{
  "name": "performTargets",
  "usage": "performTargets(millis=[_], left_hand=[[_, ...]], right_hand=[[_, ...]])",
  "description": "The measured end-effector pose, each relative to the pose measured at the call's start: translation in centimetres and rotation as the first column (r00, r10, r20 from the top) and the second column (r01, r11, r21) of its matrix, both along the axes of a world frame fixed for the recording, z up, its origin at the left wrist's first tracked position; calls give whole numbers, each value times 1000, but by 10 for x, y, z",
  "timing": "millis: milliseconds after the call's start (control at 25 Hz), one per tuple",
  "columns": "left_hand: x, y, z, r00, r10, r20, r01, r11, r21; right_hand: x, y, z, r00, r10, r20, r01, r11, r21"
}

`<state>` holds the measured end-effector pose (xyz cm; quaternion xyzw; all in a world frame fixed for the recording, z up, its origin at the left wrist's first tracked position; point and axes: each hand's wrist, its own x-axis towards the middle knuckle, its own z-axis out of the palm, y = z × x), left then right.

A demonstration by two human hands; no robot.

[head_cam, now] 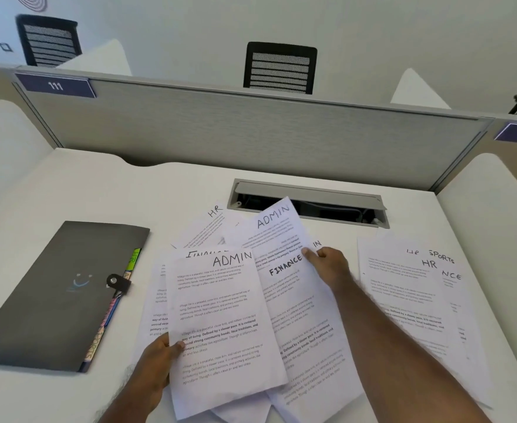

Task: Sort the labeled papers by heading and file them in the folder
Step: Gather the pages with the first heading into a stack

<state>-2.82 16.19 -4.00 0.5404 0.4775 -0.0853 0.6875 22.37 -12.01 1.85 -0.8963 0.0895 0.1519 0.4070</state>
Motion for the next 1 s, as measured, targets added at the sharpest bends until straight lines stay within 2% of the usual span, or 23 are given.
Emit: performTargets(millis=[160, 320, 400, 520, 600, 680, 800, 920, 1000], left_hand=[[0, 0, 4, 1000, -9, -5, 9, 1000, 15], [0, 0, 4, 1000, -10, -6, 10, 1000, 25], [0, -1, 5, 1000, -15, 0, 15, 1000, 26], [1, -2, 6, 1000, -24, 4, 24, 999, 36], [2, -3, 6, 1000, -25, 16, 24, 999, 40], [2, -3, 6, 999, -24, 24, 23, 999, 40], [3, -4, 5, 998, -43, 52, 41, 999, 35], [3, -7, 8, 997, -46, 66, 44, 999, 30], [6, -10, 12, 995, -59, 86, 57, 998, 17]], right_hand=[[0, -6, 28, 968, 0, 249, 17, 998, -66], [3, -13, 53, 934, 8, 357, 35, 993, -115], [2, -18, 63, 881, -1, 473, 66, 991, -121], [0, -23, 88, 755, -111, 646, 95, 994, 59], [2, -25, 106, 676, -254, 692, 124, 964, 234], [7, -27, 116, 638, -424, 643, 170, 892, 419], [13, -29, 117, 688, -578, 439, 208, 736, 644], [0, -22, 101, 825, -484, 293, 190, 725, 662], [-23, -10, 81, 917, -374, 136, 205, 737, 644]])
